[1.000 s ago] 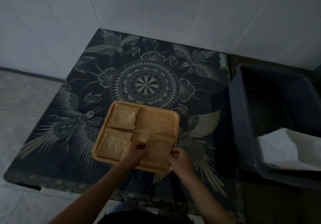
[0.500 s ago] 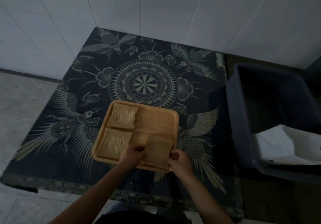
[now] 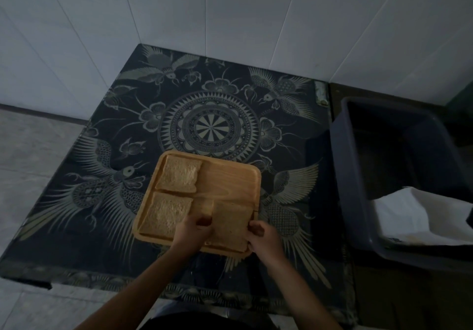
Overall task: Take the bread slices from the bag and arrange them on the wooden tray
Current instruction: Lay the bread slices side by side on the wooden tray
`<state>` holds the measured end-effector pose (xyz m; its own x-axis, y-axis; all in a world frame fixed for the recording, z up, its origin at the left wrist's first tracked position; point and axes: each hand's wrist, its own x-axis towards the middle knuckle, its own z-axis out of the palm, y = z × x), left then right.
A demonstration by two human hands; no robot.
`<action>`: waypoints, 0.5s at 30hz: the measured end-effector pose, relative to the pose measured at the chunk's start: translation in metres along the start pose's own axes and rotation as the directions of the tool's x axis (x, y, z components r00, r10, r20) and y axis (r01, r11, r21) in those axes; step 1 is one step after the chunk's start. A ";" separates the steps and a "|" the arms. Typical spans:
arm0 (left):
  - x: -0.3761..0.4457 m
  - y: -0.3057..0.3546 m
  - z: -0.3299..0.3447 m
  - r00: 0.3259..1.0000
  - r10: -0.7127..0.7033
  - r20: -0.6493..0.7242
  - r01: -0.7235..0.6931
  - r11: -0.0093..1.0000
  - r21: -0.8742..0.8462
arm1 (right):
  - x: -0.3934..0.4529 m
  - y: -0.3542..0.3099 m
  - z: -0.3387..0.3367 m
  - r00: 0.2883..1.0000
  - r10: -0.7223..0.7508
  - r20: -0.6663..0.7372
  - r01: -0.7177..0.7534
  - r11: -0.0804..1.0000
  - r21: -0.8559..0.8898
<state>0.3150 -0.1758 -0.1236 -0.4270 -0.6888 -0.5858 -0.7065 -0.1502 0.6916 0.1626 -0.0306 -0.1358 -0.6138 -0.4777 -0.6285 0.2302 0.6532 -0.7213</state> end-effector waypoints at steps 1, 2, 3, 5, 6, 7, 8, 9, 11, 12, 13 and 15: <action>0.000 0.001 0.000 1.000 -0.013 0.003 0.013 1.000 -0.017 | 0.000 -0.002 -0.001 1.000 -0.002 -0.003 0.002 1.000 -0.002; 0.002 0.003 -0.001 1.000 -0.024 0.011 0.025 0.999 -0.039 | 0.001 -0.004 -0.002 1.000 -0.003 -0.006 0.003 1.000 -0.004; 0.003 0.005 -0.002 0.999 -0.033 0.022 0.035 0.997 -0.066 | 0.002 -0.006 -0.004 1.000 0.000 -0.006 0.000 1.000 -0.001; 0.005 0.010 -0.004 0.998 -0.047 0.047 0.052 0.992 -0.117 | 0.005 -0.010 -0.007 1.000 0.008 0.000 -0.008 1.000 0.018; 0.007 0.013 -0.005 0.997 -0.048 0.057 0.056 0.989 -0.138 | 0.007 -0.013 -0.009 1.000 0.008 0.002 -0.008 1.000 0.029; 0.008 0.017 -0.007 0.997 -0.043 0.063 0.052 0.986 -0.157 | 0.009 -0.016 -0.011 1.000 0.006 0.004 -0.006 0.999 0.042; 0.010 0.020 -0.008 0.997 -0.030 0.068 0.042 0.984 -0.174 | 0.011 -0.019 -0.013 1.000 0.004 0.006 -0.004 0.998 0.058; 0.012 0.024 -0.009 0.997 -0.013 0.071 0.027 0.982 -0.189 | 0.014 -0.023 -0.015 1.000 0.001 0.008 -0.002 0.997 0.073; 0.017 0.034 -0.012 0.997 0.018 0.075 -0.002 0.979 -0.204 | 0.020 -0.030 -0.018 1.000 -0.004 0.011 0.003 0.994 0.105; 0.020 0.040 -0.014 0.997 0.026 0.076 -0.011 0.980 -0.196 | 0.023 -0.034 -0.019 1.000 -0.008 0.010 0.007 0.993 0.118; 0.024 0.045 -0.015 0.997 0.030 0.074 -0.016 0.983 -0.185 | 0.026 -0.038 -0.021 1.000 -0.011 0.006 0.010 0.992 0.127; 0.033 0.055 -0.018 0.997 0.037 0.067 -0.025 0.986 -0.165 | 0.033 -0.045 -0.023 1.000 -0.015 -0.001 0.015 0.991 0.135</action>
<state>0.2721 -0.2191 -0.0971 -0.4896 -0.6446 -0.5872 -0.5927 -0.2480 0.7663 0.1148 -0.0627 -0.1173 -0.6181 -0.4871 -0.6169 0.3205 0.5605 -0.7636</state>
